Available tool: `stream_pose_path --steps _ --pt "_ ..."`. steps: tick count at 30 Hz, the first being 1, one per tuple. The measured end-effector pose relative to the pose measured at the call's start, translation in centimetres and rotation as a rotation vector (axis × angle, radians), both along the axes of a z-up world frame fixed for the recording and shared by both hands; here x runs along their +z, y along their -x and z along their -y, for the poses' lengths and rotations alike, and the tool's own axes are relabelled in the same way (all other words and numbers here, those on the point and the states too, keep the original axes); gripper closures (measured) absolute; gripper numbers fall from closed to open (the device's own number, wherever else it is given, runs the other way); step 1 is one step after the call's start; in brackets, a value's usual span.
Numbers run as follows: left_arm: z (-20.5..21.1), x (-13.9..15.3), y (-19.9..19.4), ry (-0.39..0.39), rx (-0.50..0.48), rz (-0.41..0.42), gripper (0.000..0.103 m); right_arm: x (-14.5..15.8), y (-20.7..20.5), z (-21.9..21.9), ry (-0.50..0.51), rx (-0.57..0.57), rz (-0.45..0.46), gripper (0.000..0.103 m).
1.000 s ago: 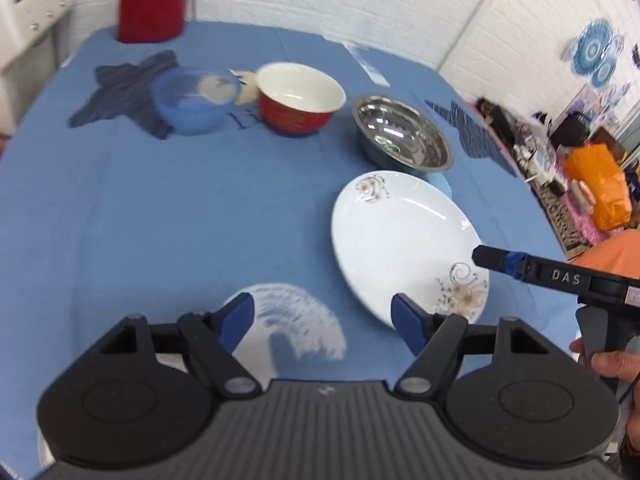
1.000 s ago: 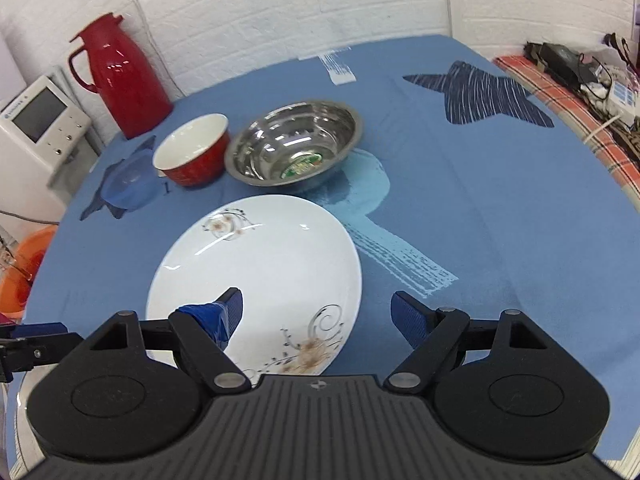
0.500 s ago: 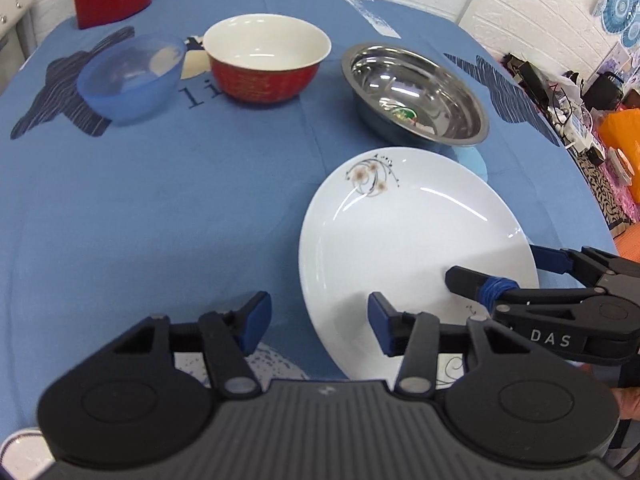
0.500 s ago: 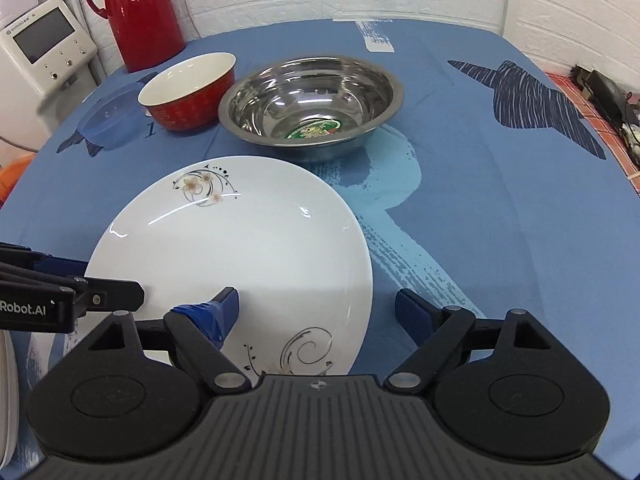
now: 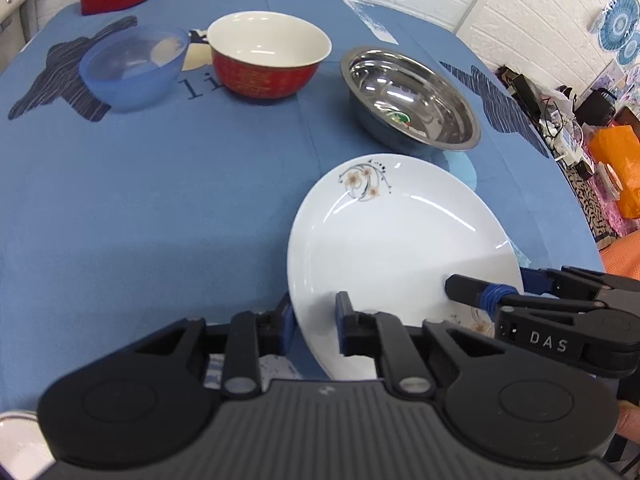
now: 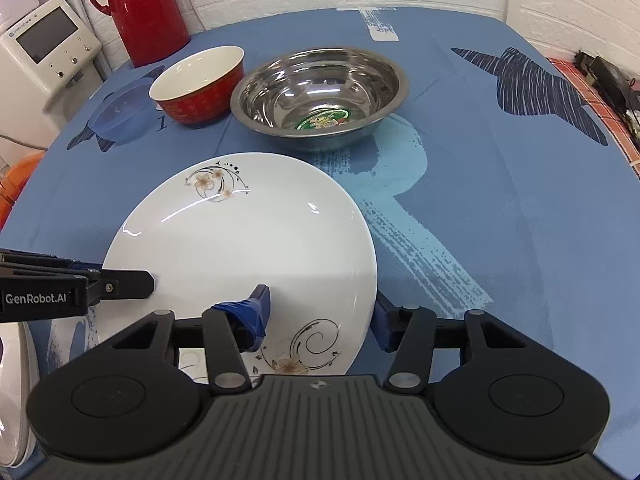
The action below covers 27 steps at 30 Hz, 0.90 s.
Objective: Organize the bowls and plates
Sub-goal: 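Grasp the floral white oval dish's rim with both tools, then carry the floral dish with both tools onto the plate stack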
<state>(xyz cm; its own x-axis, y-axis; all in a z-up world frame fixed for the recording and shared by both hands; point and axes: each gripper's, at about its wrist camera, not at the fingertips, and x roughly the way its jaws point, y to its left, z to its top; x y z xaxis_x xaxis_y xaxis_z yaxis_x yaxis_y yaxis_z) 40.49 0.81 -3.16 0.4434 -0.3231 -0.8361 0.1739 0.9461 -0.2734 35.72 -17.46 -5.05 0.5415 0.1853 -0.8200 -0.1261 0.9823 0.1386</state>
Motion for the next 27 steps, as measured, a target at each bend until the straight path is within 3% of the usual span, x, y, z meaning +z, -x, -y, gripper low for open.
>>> stream_pose_path --steps 5,14,21,27 --pt "-0.9 1.0 1.0 -0.025 -0.007 0.038 0.094 0.2 0.9 -0.6 -0.078 -0.034 -0.018 0.061" --pt "-4.1 2.8 3.4 -0.052 0.039 0.103 0.094 2.0 2.9 -4.3 -0.072 0.032 0.049 0.059" --pt "-8.8 5.2 8.8 -0.086 0.116 0.177 0.094 3.4 6.4 -8.1 -0.147 0.097 0.103 0.057" --pt "-14.6 6.3 15.1 -0.128 0.219 0.218 0.094 4.2 9.7 -14.0 -0.185 0.228 0.131 0.054"
